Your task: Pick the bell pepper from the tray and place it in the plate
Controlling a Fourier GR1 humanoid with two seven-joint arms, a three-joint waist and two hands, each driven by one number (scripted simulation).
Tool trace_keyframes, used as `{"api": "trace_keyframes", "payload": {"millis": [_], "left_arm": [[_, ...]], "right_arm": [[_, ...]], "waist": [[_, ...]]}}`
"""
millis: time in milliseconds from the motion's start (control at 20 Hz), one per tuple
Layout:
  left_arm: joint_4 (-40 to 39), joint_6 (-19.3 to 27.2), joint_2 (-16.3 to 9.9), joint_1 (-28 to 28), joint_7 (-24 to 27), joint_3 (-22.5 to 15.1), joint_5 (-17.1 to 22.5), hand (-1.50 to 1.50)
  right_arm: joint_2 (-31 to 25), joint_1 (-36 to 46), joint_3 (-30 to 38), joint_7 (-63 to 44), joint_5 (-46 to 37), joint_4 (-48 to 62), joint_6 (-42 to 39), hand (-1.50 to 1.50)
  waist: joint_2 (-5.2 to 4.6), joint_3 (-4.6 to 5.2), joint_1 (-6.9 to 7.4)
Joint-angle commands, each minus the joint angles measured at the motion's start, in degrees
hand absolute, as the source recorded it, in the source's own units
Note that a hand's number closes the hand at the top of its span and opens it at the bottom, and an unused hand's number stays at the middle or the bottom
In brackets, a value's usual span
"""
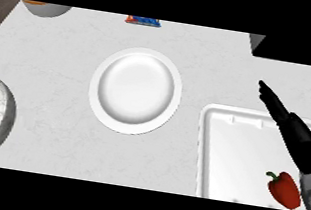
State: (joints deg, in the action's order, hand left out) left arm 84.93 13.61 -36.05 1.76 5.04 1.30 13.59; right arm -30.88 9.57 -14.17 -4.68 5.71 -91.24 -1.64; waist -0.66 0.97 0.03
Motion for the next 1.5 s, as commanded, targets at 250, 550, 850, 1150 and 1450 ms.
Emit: {"api": "trace_keyframes", "payload": {"millis": [250,550,850,1150,1450], "left_arm": [[-1.6,-0.6,0.0,-5.6,3.0,-3.8,-5.3,0.0],[-1.2,-0.4,3.3,-10.3,5.1,-6.6,-6.5,0.0],[1.7,-1.8,3.9,-10.4,4.7,-6.8,-7.7,0.0],[-1.7,-1.1,5.6,-7.7,5.1,-6.7,-9.0,0.0],[-1.6,0.2,7.8,-5.8,3.5,-9.0,-11.7,0.0]], "right_arm": [[12.3,-3.9,11.2,4.5,35.5,-3.6,-11.4,-1.5],[9.9,-19.4,25.9,23.8,28.9,-4.9,-6.5,-1.5],[8.2,-34.9,33.7,27.3,36.7,-11.8,-19.9,-1.5],[-2.7,-35.6,34.4,26.9,23.8,-8.4,-28.4,-1.5],[-10.2,-34.3,35.2,22.6,13.5,-8.4,-28.4,-1.5]], "waist": [[0.84,-1.49,-1.8],[1.2,-1.14,-2.99],[0.97,-0.99,-1.12],[0.73,-0.95,-0.61],[0.57,-0.96,-0.04]]}}
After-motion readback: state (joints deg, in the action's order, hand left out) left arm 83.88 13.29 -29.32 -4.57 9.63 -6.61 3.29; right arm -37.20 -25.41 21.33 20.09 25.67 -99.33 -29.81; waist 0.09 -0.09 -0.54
